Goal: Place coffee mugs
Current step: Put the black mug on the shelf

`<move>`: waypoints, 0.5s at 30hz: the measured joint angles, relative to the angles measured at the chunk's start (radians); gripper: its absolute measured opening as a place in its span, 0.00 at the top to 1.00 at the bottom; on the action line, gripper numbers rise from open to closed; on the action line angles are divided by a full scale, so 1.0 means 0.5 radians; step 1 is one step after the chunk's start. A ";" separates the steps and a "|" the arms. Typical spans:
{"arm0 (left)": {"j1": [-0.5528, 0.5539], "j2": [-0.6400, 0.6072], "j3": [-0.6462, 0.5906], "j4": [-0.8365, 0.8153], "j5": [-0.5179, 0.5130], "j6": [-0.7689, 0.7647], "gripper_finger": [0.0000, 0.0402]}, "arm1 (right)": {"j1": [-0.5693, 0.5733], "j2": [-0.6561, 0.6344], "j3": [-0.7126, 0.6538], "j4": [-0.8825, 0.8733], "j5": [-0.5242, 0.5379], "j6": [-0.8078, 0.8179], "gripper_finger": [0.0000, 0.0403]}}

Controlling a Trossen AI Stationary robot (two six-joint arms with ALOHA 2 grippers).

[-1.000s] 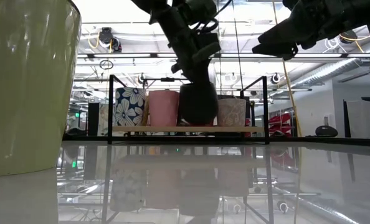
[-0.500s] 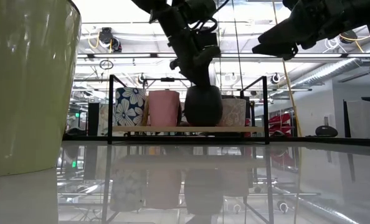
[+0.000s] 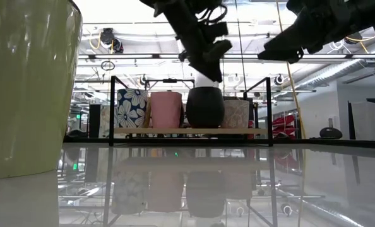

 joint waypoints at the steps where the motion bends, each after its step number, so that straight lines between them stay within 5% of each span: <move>1: -0.024 0.000 0.000 0.008 -0.044 0.023 0.68 | 0.001 0.001 0.000 -0.033 0.038 -0.012 0.43; 7: -0.206 -0.037 -0.004 -0.147 -0.313 0.074 0.68 | -0.033 0.056 -0.047 -0.089 0.476 -0.027 0.43; 15: -0.439 -0.126 -0.052 -0.328 -0.200 -0.079 0.68 | -0.206 0.448 -0.037 0.451 0.510 -0.350 0.64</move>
